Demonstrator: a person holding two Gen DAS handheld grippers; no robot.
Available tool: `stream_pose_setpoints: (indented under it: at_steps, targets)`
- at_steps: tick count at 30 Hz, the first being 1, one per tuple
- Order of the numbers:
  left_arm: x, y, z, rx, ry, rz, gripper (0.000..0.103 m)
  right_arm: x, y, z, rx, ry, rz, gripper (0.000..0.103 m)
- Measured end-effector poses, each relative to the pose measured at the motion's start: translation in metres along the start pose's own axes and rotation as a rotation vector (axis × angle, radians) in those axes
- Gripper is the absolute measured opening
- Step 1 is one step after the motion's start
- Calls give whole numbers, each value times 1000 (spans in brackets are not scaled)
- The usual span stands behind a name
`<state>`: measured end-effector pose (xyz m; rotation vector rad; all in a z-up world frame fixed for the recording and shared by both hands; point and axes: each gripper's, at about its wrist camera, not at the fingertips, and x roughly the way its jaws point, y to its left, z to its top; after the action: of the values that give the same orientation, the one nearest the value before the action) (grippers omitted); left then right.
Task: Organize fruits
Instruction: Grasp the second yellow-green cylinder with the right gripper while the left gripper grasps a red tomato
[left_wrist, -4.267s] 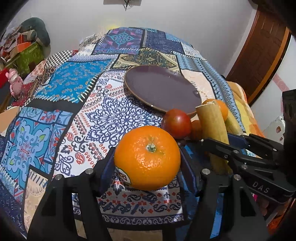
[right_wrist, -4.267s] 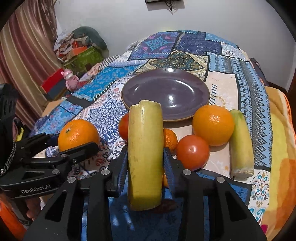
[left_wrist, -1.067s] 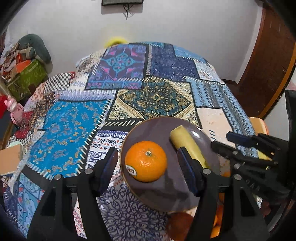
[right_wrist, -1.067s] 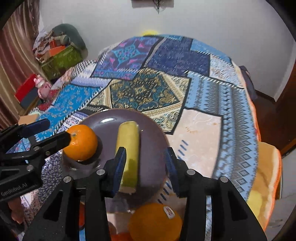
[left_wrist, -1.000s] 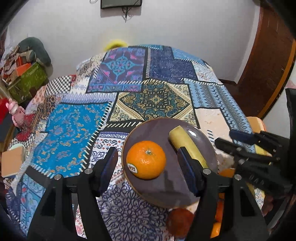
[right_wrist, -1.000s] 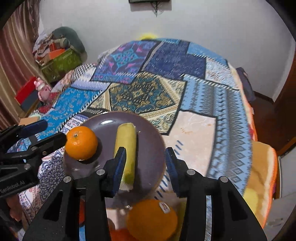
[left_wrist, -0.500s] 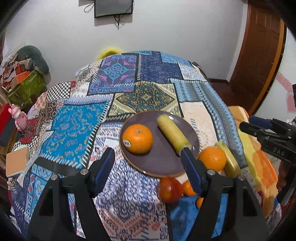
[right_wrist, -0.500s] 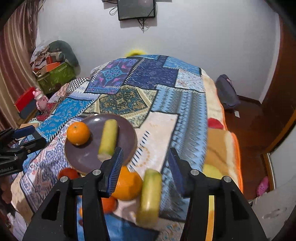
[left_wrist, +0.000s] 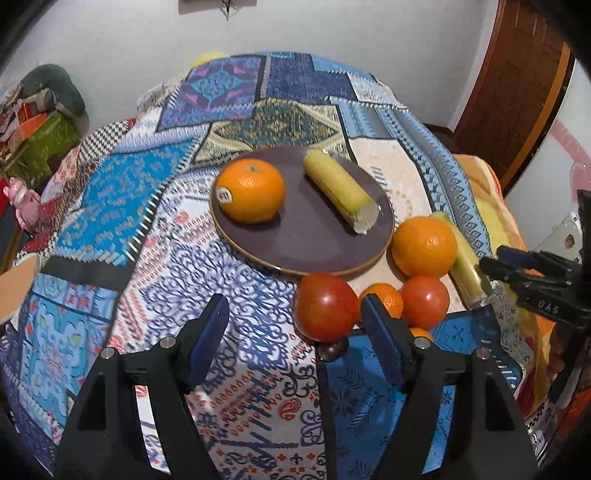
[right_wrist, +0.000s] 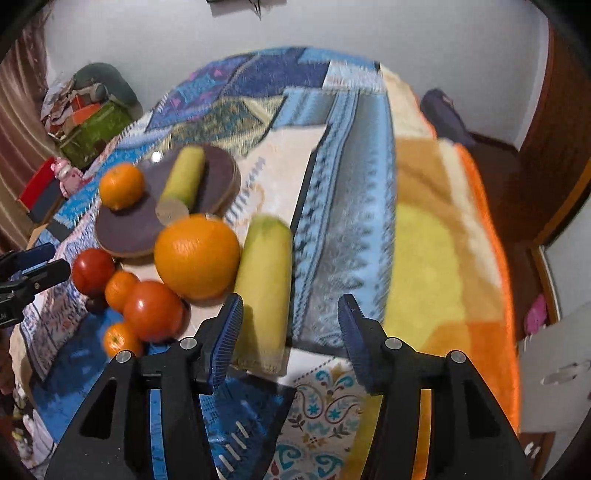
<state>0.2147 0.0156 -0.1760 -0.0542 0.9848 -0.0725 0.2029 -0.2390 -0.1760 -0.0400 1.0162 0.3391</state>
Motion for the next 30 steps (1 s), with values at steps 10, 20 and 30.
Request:
stream_pose_setpoints:
  at_steps: [10, 20, 30]
  targets:
    - [29, -4, -6, -7, 49, -7, 74, 20, 10, 0, -24, 23, 18, 50]
    - [34, -7, -4, -4, 29, -27, 63, 32, 10, 2, -25, 20, 21, 38]
    - [28, -16, -5, 32, 21, -28, 45, 28, 4, 2, 1, 0, 27, 36]
